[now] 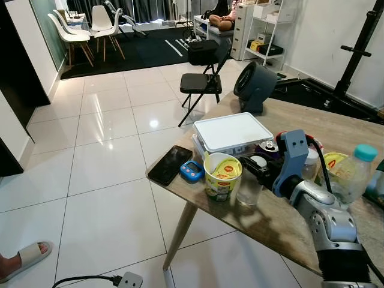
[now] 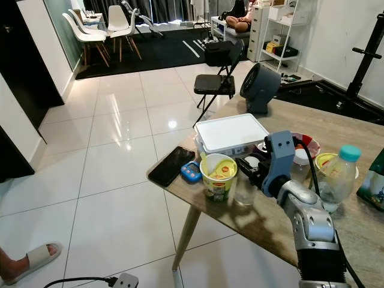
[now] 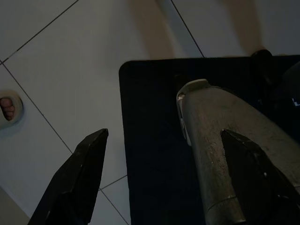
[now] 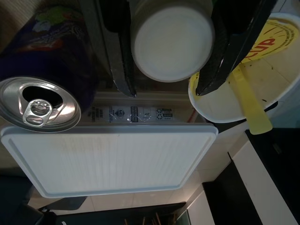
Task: Restocking fridge
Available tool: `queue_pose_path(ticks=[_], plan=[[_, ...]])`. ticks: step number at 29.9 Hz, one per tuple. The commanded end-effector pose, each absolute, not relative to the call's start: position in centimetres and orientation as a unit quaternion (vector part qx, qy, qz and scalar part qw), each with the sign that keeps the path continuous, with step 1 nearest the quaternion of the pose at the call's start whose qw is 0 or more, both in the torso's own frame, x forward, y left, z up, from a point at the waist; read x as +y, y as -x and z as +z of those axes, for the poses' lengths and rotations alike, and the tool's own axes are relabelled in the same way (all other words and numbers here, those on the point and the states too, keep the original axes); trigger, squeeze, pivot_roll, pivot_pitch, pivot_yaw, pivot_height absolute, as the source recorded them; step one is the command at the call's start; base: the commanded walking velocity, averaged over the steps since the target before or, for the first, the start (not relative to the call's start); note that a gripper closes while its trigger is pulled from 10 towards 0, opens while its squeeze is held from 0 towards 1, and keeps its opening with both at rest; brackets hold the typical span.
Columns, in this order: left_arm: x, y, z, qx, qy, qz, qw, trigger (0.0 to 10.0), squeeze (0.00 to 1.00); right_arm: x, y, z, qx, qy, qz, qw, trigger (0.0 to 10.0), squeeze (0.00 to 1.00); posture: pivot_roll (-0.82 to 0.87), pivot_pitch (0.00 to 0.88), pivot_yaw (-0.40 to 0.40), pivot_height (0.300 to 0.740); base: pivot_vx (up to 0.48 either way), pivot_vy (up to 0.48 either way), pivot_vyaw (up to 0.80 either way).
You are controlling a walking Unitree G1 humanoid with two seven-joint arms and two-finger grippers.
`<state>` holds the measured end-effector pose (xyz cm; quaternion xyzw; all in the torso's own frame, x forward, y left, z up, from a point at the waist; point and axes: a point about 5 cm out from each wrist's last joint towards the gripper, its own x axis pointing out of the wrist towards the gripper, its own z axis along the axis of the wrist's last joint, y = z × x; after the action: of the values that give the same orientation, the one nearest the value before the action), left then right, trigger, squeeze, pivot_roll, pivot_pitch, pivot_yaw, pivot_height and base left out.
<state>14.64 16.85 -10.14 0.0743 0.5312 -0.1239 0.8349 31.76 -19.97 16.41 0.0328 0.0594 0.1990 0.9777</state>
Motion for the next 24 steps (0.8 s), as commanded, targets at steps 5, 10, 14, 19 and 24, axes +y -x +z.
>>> queue_pose_path(ticks=[5,10,14,19,24], plan=[[17.0,-14.7,-10.1,0.532,-0.079,-0.127,0.833,10.0,0.00,-19.7,-31.4,17.7,0.020,-0.040,0.235,0.971,1.5,0.00,-0.14,0.000,0.027,0.740,0.000,0.000,0.00],[16.9,-14.6,-10.1,0.533,-0.076,-0.125,0.834,10.0,0.00,-20.6,-30.6,19.2,-0.008,-0.021,0.274,0.962,10.0,0.00,-0.14,0.000,0.026,0.740,0.000,0.000,0.00],[16.8,-14.6,-10.2,0.533,-0.073,-0.125,0.834,10.0,0.00,-21.3,-30.4,19.3,-0.009,-0.014,0.272,0.962,10.0,0.00,-0.14,0.000,0.027,0.740,0.000,0.000,0.00],[16.8,-14.5,-10.2,0.535,-0.074,-0.124,0.832,10.0,0.00,-22.1,-30.1,19.4,-0.011,-0.007,0.265,0.964,10.0,0.00,-0.15,0.000,0.029,0.740,0.000,0.000,0.00],[16.8,-14.5,-10.2,0.537,-0.073,-0.124,0.832,10.0,0.00,-23.2,-29.7,19.3,-0.001,0.011,0.259,0.966,10.0,0.00,-0.15,0.000,0.030,0.740,0.000,0.000,0.00]])
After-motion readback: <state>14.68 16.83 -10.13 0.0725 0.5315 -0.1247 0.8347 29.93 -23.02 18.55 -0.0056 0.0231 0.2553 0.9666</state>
